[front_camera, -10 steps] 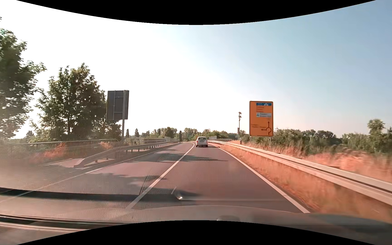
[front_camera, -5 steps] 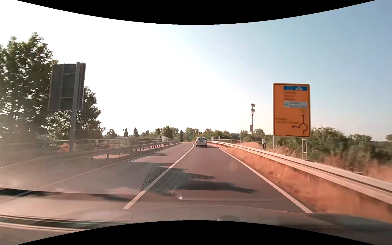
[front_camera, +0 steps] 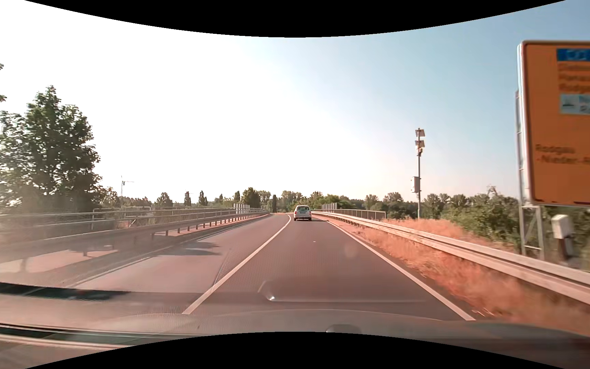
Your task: Follow the waypoints while adhering to traffic rules and regulations
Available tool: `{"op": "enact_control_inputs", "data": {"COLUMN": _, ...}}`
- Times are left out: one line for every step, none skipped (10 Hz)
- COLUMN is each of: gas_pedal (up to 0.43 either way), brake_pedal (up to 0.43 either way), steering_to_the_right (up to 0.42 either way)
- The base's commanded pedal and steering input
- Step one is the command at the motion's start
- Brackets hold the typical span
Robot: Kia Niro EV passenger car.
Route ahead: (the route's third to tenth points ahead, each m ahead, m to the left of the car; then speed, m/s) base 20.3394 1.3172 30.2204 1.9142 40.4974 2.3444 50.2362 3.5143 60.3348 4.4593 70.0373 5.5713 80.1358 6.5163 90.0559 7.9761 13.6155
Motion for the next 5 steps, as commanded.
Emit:
{"op": "enact_control_inputs", "data": {"gas_pedal": 0.177, "brake_pedal": 0.000, "steering_to_the_right": -0.010}}
{"op": "enact_control_inputs", "data": {"gas_pedal": 0.169, "brake_pedal": 0.000, "steering_to_the_right": -0.010}}
{"op": "enact_control_inputs", "data": {"gas_pedal": 0.157, "brake_pedal": 0.000, "steering_to_the_right": -0.010}}
{"op": "enact_control_inputs", "data": {"gas_pedal": 0.130, "brake_pedal": 0.000, "steering_to_the_right": -0.011}}
{"op": "enact_control_inputs", "data": {"gas_pedal": 0.098, "brake_pedal": 0.000, "steering_to_the_right": -0.011}}
